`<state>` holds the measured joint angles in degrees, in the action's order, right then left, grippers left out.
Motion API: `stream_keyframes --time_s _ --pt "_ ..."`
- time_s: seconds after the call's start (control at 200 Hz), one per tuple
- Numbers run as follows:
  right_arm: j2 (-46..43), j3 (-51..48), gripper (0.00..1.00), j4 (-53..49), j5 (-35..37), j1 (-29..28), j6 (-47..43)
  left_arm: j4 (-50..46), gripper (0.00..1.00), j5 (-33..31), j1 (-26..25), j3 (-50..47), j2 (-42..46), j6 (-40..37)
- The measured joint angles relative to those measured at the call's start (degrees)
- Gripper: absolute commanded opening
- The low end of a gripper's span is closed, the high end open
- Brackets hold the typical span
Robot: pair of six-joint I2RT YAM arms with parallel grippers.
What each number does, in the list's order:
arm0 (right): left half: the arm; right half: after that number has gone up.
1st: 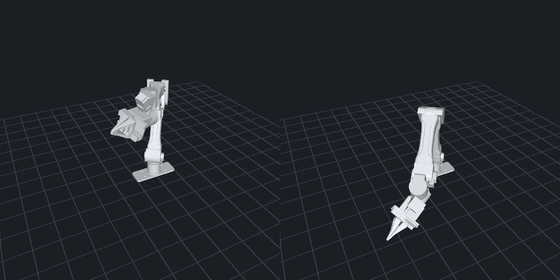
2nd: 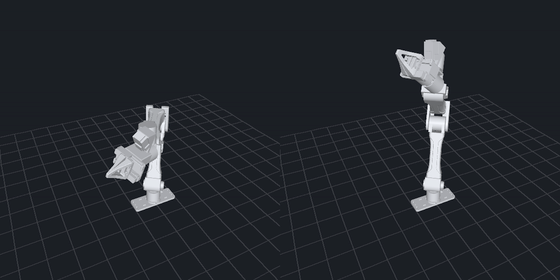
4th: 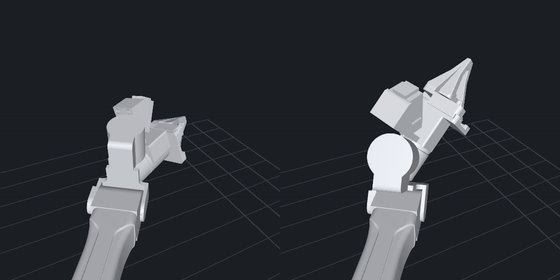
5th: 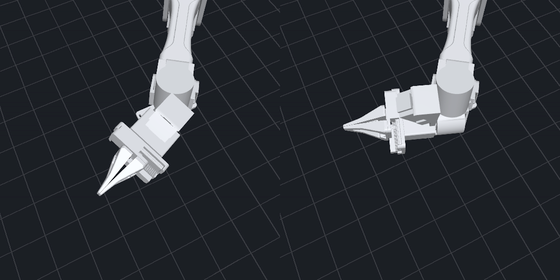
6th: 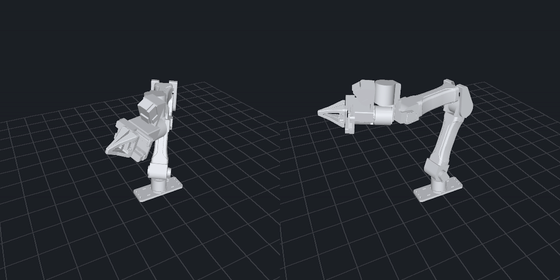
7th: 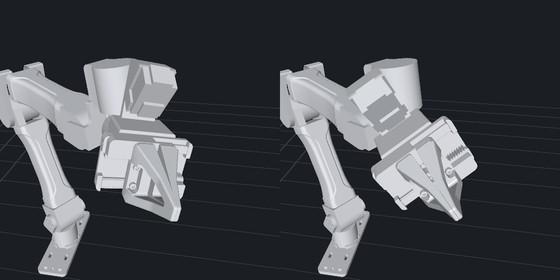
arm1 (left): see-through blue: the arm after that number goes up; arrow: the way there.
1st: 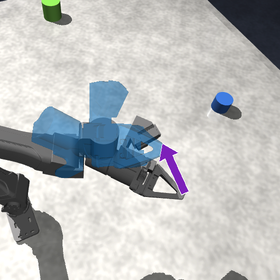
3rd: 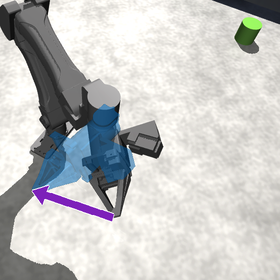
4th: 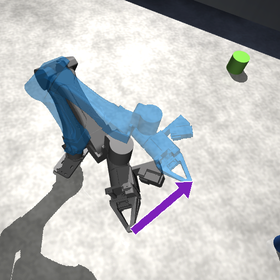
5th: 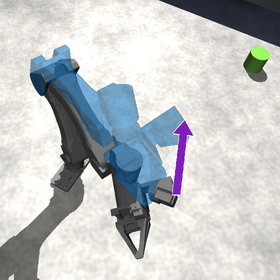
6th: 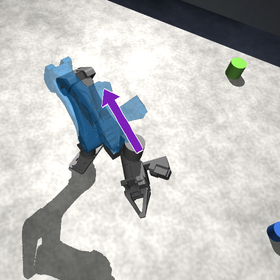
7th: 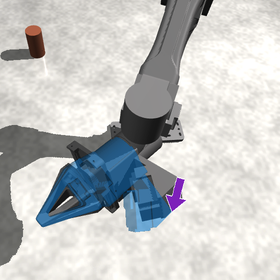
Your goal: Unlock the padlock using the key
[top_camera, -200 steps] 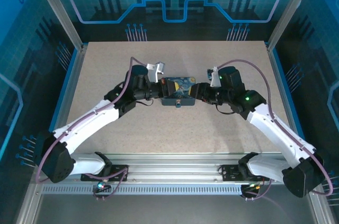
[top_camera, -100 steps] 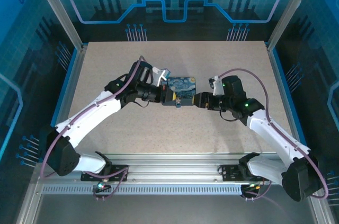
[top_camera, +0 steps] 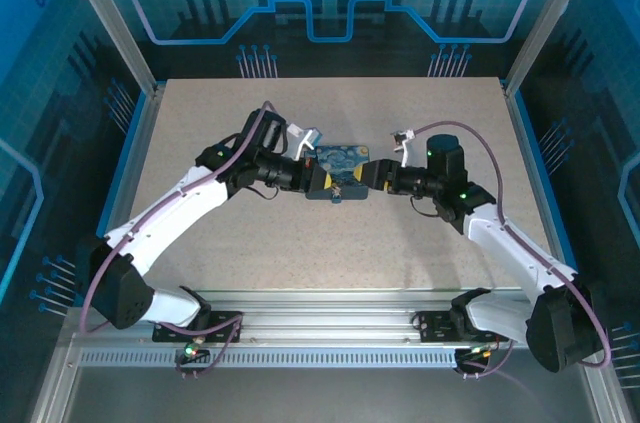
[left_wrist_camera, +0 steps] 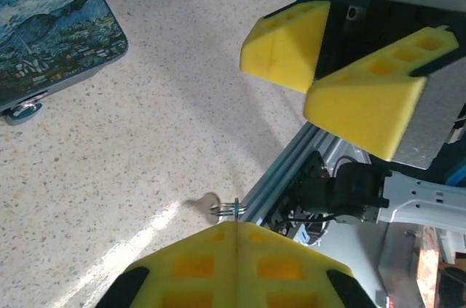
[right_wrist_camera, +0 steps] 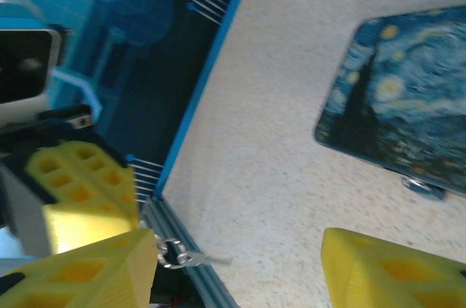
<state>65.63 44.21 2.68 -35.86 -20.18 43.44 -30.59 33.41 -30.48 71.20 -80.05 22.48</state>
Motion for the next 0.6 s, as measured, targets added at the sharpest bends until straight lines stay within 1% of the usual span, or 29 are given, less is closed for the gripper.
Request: stream_keyframes --time_s 0.05,0.2,0.31,0.515,0.6 --pt "0.0 -0.8 0.54 3.4 -1.4 0.0 1.8 0.5 0.00 1.0 0.2 0.0 0.0 0.2" --pt "0.0 -1.8 0.54 12.0 -4.6 -0.5 5.3 3.5 0.00 4.0 0.3 0.0 0.1 1.9" --pt "0.0 -1.8 0.50 16.1 -6.5 -1.9 6.5 5.5 0.00 6.1 0.3 0.0 0.5 3.3" --pt "0.0 -1.8 0.50 18.4 -8.6 -4.3 6.7 8.1 0.00 8.3 0.5 0.0 1.9 5.2" --pt "0.0 -1.8 0.46 18.7 -8.8 -4.3 6.7 9.0 0.00 8.7 0.7 0.0 2.5 6.0"
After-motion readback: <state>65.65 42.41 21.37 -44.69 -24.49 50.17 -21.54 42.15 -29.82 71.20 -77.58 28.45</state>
